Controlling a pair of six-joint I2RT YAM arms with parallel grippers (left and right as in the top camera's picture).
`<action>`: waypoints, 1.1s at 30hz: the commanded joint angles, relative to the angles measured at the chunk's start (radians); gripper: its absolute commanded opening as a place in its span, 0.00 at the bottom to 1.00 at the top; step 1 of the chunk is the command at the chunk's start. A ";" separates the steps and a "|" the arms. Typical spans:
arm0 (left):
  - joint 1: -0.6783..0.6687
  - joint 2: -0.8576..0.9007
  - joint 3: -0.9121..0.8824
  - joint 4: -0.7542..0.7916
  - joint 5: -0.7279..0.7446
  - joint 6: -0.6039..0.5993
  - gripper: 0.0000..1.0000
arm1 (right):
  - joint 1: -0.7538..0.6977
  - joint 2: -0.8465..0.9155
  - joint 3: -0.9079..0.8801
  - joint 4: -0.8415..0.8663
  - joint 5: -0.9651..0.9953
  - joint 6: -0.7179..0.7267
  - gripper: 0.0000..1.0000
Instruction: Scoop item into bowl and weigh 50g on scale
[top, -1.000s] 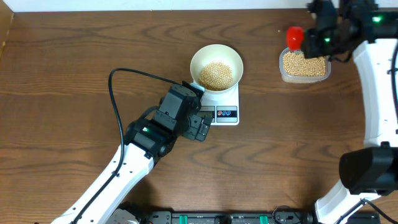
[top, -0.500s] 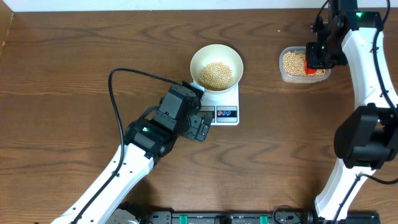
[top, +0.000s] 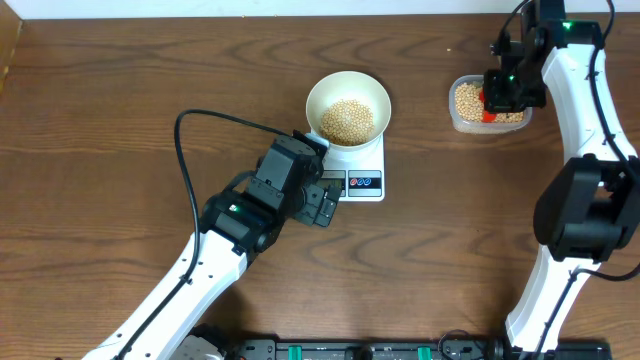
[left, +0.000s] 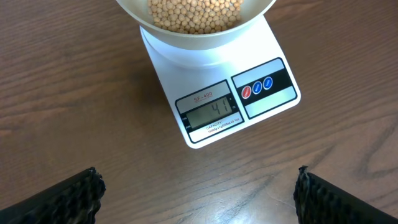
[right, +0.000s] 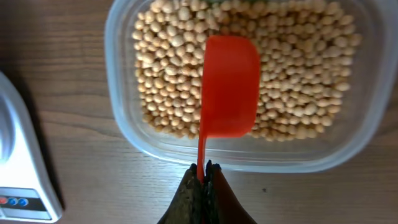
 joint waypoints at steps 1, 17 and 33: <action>0.006 -0.002 -0.009 0.000 -0.013 -0.002 1.00 | -0.024 0.009 0.010 -0.005 -0.103 -0.021 0.01; 0.006 -0.002 -0.009 0.000 -0.013 -0.002 1.00 | -0.240 0.009 0.010 -0.041 -0.506 -0.159 0.01; 0.006 -0.002 -0.009 0.000 -0.013 -0.002 1.00 | -0.314 0.008 0.010 -0.185 -1.019 -0.431 0.01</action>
